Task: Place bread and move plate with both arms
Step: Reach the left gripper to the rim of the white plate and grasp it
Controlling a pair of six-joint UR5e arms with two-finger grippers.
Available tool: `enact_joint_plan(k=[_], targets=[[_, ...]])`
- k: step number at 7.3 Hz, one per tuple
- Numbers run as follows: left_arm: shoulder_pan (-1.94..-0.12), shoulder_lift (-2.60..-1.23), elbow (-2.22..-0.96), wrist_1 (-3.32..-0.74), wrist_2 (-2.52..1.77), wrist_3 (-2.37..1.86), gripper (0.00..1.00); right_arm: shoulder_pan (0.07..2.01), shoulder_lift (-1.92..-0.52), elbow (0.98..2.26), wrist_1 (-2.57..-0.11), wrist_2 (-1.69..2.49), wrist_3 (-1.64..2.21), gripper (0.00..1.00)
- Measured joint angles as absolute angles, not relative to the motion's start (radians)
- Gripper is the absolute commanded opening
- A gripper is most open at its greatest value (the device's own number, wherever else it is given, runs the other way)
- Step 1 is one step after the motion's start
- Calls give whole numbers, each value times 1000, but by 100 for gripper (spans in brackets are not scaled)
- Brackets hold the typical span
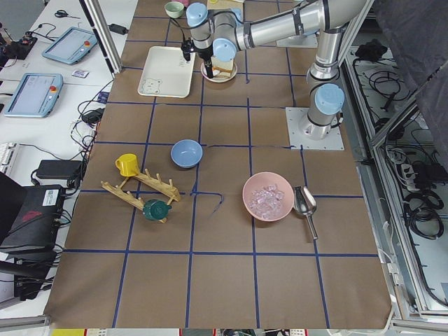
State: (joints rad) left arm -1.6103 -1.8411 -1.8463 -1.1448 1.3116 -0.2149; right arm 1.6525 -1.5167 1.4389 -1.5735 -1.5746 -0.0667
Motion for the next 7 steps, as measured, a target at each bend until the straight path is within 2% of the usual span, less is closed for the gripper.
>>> enact_joint_plan(k=[2,3,5,6,7], targets=[[-1659,-1909,-1880,-1092,1256,-217,77,1633,-1516,1443,-1570,-1572,-69,100],[-1675,-1928,-1892,-1081,1250,-210,66,1631,-1518,1444,-1569,-1571,-68,100],[-1685,-1956,-1903,-1070,1243,-198,53,1633,-1523,1445,-1567,-1571,-65,100],[-1687,-1967,-1908,-1069,1242,-188,40,1633,-1523,1445,-1566,-1571,-63,100],[-1688,-1975,-1916,-1068,1242,-167,19,1633,-1522,1445,-1566,-1571,-62,100]])
